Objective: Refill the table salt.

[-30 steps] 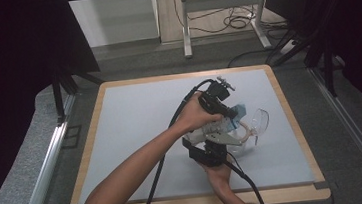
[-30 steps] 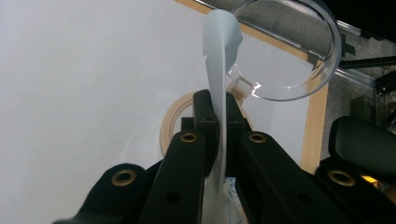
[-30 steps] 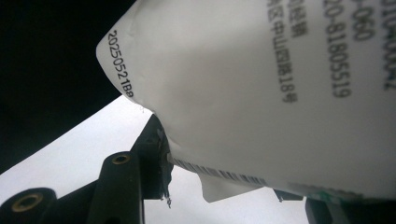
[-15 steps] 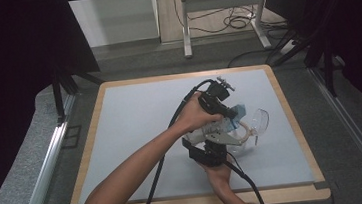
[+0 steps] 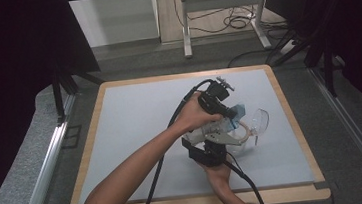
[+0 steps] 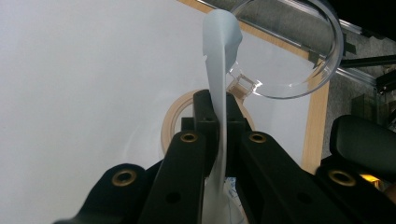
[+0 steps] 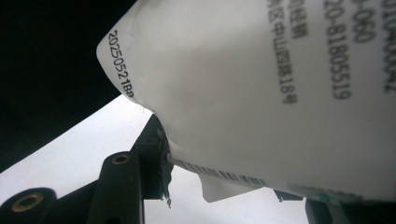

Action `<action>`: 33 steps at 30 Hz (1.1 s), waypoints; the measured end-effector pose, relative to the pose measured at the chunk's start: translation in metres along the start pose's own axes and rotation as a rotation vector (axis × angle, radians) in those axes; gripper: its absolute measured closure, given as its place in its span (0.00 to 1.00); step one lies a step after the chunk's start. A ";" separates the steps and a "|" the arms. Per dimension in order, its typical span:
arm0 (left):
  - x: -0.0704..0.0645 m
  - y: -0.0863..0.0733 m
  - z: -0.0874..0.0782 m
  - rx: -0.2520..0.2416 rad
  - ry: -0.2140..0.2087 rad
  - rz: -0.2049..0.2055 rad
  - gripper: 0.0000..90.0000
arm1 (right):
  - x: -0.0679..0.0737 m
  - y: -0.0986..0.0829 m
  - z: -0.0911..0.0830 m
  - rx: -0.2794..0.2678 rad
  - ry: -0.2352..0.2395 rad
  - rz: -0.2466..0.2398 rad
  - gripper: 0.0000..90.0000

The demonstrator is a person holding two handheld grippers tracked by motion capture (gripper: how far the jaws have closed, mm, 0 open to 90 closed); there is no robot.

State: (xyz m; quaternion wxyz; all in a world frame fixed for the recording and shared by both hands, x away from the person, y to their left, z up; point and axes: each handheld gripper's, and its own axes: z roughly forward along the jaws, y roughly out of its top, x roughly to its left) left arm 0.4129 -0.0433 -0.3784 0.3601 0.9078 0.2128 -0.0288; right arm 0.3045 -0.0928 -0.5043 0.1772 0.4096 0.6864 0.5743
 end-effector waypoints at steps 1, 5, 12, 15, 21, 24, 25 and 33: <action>0.000 0.001 0.000 0.002 -0.001 -0.003 1.00 | 0.000 0.000 0.000 -0.001 -0.001 0.001 0.54; 0.000 0.002 0.001 0.011 -0.004 -0.005 1.00 | 0.001 0.001 0.000 -0.006 -0.004 0.022 0.54; 0.000 0.003 0.001 0.013 -0.008 0.000 1.00 | 0.001 0.001 0.000 -0.014 -0.011 0.011 0.55; -0.001 0.002 0.001 0.017 -0.008 -0.002 1.00 | 0.001 0.001 0.000 -0.013 -0.010 0.009 0.55; 0.000 0.002 0.001 0.017 -0.008 -0.004 1.00 | 0.001 0.002 0.000 -0.011 -0.008 0.008 0.56; -0.001 0.002 0.001 0.020 -0.004 -0.002 1.00 | 0.001 0.002 0.000 -0.012 -0.007 0.014 0.56; -0.001 0.003 0.001 0.020 -0.005 0.001 1.00 | 0.001 0.002 0.000 -0.013 -0.007 0.010 0.56; -0.002 0.004 0.001 0.028 -0.001 0.000 1.00 | 0.001 0.004 0.000 -0.016 -0.010 0.019 0.56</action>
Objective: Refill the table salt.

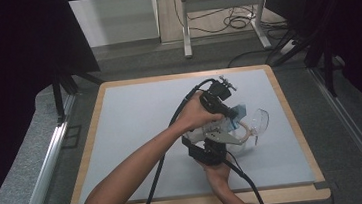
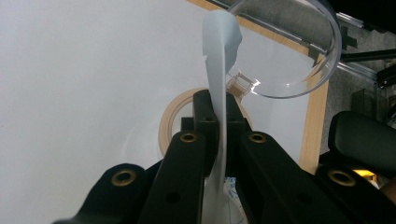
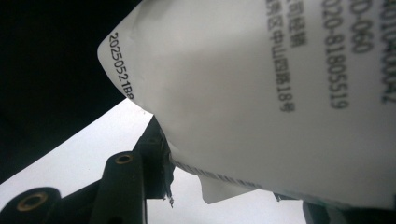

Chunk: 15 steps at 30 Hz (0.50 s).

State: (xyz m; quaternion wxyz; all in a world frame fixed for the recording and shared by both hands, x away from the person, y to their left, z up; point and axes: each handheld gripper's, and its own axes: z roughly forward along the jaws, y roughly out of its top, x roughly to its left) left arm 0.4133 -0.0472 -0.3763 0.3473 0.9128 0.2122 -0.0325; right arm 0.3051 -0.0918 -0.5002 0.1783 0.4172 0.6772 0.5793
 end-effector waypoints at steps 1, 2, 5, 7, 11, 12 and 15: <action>0.000 0.000 0.000 0.001 0.000 0.000 1.00 | 0.000 0.000 0.000 0.000 -0.001 -0.002 0.56; 0.000 0.000 0.000 0.003 -0.002 0.001 1.00 | 0.000 0.000 0.000 -0.001 0.000 -0.004 0.56; 0.000 -0.001 0.000 0.003 -0.002 0.002 1.00 | 0.001 0.000 0.000 0.000 0.000 -0.003 0.56; 0.001 -0.001 0.000 0.000 -0.004 0.000 1.00 | 0.001 0.000 0.000 0.000 0.000 -0.005 0.56; 0.001 0.000 0.000 0.001 -0.004 -0.001 1.00 | 0.000 0.000 0.000 0.002 -0.001 -0.009 0.56; 0.001 0.000 0.000 0.003 -0.004 -0.001 1.00 | 0.000 0.000 0.000 0.003 0.000 -0.009 0.56; 0.000 0.000 0.000 0.008 -0.006 0.002 1.00 | 0.000 0.001 0.000 0.001 -0.001 -0.013 0.57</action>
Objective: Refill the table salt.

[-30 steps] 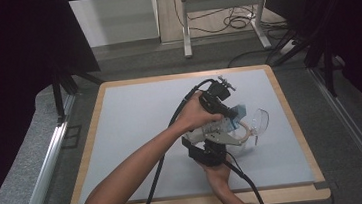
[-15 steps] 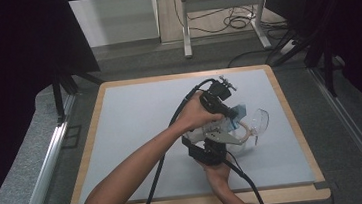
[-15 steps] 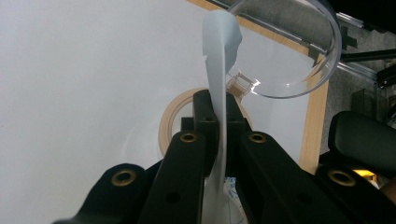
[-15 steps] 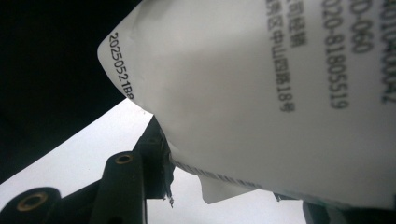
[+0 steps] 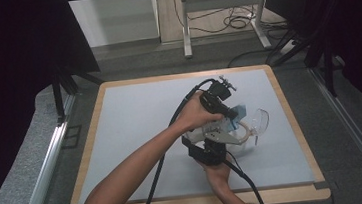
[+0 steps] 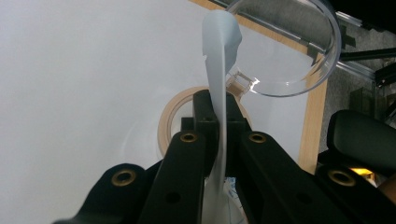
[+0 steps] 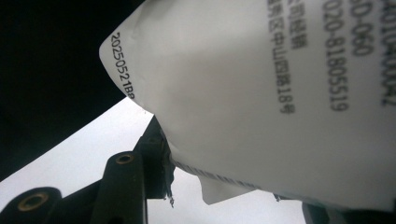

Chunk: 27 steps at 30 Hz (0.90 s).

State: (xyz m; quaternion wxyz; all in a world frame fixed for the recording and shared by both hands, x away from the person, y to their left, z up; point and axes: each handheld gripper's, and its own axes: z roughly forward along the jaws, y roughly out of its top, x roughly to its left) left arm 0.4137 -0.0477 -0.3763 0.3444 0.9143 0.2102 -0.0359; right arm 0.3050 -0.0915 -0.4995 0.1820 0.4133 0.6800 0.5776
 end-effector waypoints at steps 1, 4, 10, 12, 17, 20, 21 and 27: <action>0.000 0.000 0.000 0.002 0.001 0.001 1.00 | 0.000 0.000 0.000 -0.002 -0.001 -0.001 0.57; 0.000 0.002 0.000 -0.001 0.000 -0.001 1.00 | -0.001 0.001 -0.001 0.000 0.000 0.003 0.57; 0.000 0.004 0.002 0.008 0.001 0.005 1.00 | -0.002 0.002 -0.001 0.001 0.001 0.010 0.57; 0.001 0.004 0.002 0.010 0.002 0.006 1.00 | -0.003 0.002 -0.001 0.004 0.004 0.013 0.57; 0.000 0.005 0.004 0.019 0.005 0.003 1.00 | -0.003 0.002 0.000 0.001 0.003 0.019 0.57; 0.001 0.004 0.004 0.023 0.006 0.007 1.00 | -0.003 0.001 0.000 0.001 0.005 0.020 0.57; 0.001 0.004 0.004 0.022 0.005 0.003 1.00 | -0.003 0.001 0.000 0.001 0.005 0.020 0.57; 0.002 0.003 0.005 0.028 0.007 0.003 1.00 | -0.002 0.000 0.001 0.003 0.007 0.019 0.57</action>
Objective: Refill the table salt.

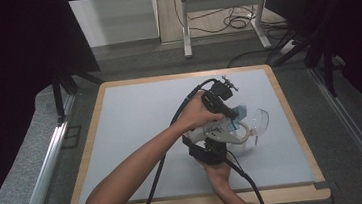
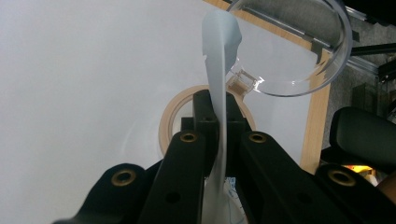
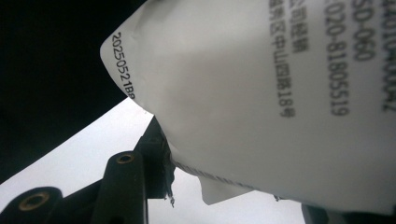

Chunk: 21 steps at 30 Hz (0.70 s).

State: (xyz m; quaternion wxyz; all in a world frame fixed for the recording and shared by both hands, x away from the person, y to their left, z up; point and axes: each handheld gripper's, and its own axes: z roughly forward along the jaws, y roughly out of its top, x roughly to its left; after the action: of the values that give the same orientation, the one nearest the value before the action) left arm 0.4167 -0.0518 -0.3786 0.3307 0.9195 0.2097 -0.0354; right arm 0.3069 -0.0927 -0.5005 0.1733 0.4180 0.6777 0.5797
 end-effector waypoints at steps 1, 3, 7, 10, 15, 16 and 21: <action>0.000 0.000 0.000 0.002 0.000 0.001 1.00 | 0.000 0.000 0.000 0.000 0.001 0.001 0.57; 0.000 0.000 0.000 0.003 -0.002 0.001 1.00 | 0.000 0.000 0.000 0.000 0.001 0.003 0.57; -0.001 0.001 0.000 0.006 0.000 0.002 1.00 | 0.000 0.000 -0.001 -0.004 0.001 0.009 0.57; -0.001 0.001 0.000 0.006 -0.003 0.001 1.00 | 0.001 0.000 -0.001 -0.007 0.000 0.009 0.57; -0.001 0.002 0.001 0.006 -0.003 0.000 1.00 | 0.000 0.000 -0.001 -0.007 -0.004 0.008 0.57; -0.001 0.002 0.001 0.006 -0.003 0.000 1.00 | 0.000 0.000 -0.001 -0.007 -0.004 0.008 0.57; -0.002 0.003 0.002 0.006 -0.004 0.003 1.00 | -0.002 0.001 -0.001 -0.015 -0.013 -0.005 0.58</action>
State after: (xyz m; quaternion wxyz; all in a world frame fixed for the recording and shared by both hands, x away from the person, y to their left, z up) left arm 0.4158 -0.0556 -0.3782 0.3285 0.9207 0.2073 -0.0376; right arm 0.3076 -0.0946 -0.4995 0.1822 0.4185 0.6733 0.5816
